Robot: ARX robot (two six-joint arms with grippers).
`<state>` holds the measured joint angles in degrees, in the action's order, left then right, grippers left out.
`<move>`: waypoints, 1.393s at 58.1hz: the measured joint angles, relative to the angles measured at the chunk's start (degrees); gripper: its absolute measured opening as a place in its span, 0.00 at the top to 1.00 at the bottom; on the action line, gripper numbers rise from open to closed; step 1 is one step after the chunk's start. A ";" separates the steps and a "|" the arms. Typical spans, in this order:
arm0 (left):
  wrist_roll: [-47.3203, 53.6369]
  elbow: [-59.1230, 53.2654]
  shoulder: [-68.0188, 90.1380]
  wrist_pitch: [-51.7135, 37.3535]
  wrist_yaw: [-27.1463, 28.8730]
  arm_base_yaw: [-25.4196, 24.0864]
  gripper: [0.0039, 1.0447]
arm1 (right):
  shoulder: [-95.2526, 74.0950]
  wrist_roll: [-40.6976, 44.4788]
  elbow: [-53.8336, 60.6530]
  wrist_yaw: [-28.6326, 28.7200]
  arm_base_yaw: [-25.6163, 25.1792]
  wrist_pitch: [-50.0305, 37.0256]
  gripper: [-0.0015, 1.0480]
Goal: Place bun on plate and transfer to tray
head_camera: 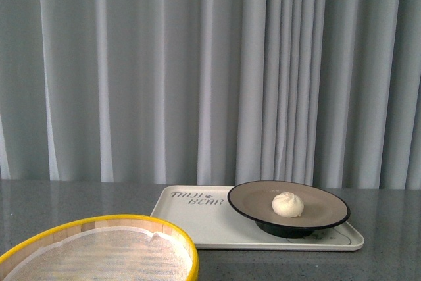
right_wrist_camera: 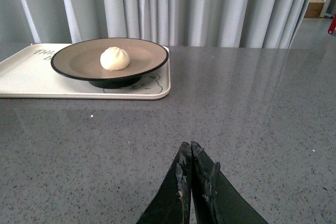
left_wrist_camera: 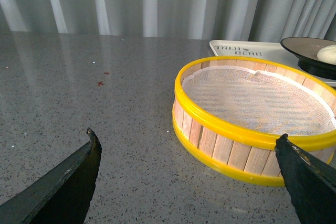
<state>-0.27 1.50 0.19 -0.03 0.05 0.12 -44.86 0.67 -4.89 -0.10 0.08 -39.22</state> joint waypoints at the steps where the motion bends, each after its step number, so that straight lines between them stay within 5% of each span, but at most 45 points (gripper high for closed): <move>1: 0.00 0.00 0.00 0.00 0.00 0.00 0.06 | 0.70 0.00 0.22 0.00 0.02 0.46 0.98; 18: 0.00 0.00 0.00 0.00 0.00 0.00 0.06 | 7.80 -0.02 4.39 0.00 0.02 3.04 0.98; 81: 0.00 0.00 0.00 0.00 -0.02 0.00 0.06 | 38.07 -0.02 4.55 0.02 0.00 33.35 0.98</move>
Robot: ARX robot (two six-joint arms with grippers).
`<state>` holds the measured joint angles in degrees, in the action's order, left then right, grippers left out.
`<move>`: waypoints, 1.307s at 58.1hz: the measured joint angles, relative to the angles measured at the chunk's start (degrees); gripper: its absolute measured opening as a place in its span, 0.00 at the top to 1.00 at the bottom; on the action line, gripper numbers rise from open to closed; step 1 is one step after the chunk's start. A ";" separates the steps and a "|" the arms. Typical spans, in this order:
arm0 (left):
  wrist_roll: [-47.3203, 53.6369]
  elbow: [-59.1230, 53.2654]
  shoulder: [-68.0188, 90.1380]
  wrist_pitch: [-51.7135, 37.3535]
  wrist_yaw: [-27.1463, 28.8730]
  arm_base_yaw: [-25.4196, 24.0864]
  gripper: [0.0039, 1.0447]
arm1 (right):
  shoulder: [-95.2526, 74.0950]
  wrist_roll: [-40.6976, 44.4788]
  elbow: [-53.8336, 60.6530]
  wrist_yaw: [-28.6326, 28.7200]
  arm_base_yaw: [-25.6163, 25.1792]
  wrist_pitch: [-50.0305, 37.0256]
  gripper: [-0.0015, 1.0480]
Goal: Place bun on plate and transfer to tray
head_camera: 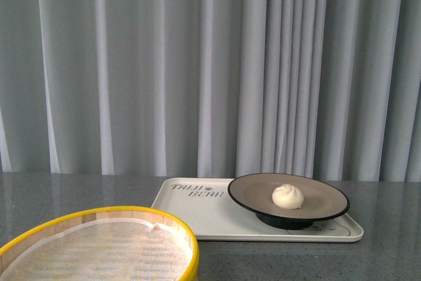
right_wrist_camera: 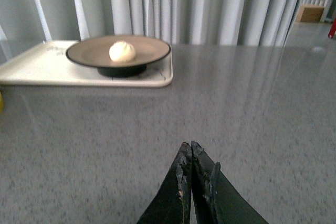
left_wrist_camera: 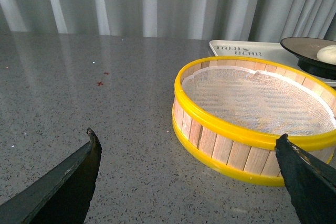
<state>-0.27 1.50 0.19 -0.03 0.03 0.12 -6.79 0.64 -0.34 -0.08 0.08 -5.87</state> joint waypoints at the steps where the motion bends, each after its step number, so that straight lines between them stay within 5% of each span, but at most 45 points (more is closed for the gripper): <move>1: 0.00 0.00 0.00 0.00 0.00 0.00 0.06 | 1.73 -0.02 0.02 0.00 0.00 2.27 0.98; 19: 0.00 0.00 -0.02 0.00 0.02 0.00 0.06 | 6.54 0.04 0.02 0.15 0.00 5.79 0.97; 49: 0.00 0.00 -0.02 0.00 0.02 0.00 0.06 | 6.56 -0.02 0.02 0.13 0.00 5.79 0.06; 76: 0.00 0.00 -0.02 0.00 0.02 0.00 0.06 | 6.56 -0.04 0.02 0.13 0.00 5.79 0.08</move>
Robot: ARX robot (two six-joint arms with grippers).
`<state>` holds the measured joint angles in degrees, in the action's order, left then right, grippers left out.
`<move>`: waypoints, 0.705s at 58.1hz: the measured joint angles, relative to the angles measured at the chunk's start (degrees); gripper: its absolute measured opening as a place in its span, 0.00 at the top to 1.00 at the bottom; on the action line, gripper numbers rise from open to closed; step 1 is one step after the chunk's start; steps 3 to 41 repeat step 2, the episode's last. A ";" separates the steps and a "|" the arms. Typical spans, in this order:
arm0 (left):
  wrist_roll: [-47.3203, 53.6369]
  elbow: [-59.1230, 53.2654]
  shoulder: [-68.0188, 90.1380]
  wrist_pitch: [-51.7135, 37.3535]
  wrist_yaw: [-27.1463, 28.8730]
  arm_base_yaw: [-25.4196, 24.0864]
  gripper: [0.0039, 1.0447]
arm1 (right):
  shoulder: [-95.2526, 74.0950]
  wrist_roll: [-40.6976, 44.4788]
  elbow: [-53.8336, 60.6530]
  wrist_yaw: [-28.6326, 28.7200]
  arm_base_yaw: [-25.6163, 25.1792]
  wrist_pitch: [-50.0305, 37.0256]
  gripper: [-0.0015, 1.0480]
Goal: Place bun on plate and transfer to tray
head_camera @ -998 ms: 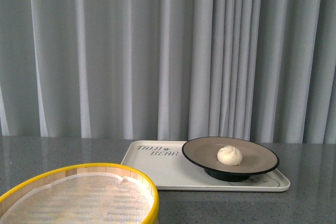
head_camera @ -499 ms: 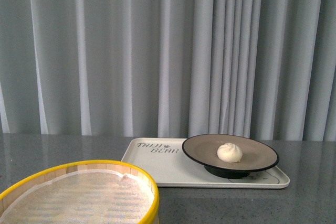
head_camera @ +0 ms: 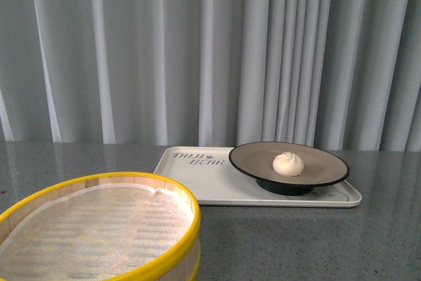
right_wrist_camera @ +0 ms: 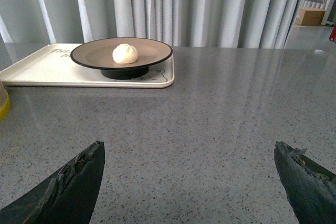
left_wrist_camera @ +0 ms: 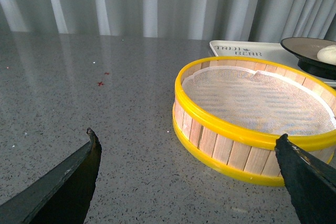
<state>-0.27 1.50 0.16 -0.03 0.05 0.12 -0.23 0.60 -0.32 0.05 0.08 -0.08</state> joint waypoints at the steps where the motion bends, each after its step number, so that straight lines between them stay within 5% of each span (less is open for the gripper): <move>1: 0.00 0.00 0.00 0.00 0.00 0.00 0.06 | 0.00 0.00 0.00 0.02 0.00 0.00 0.08; 41: 0.00 0.00 0.00 0.00 0.00 0.00 0.06 | 0.00 0.00 0.00 0.02 0.00 0.00 0.08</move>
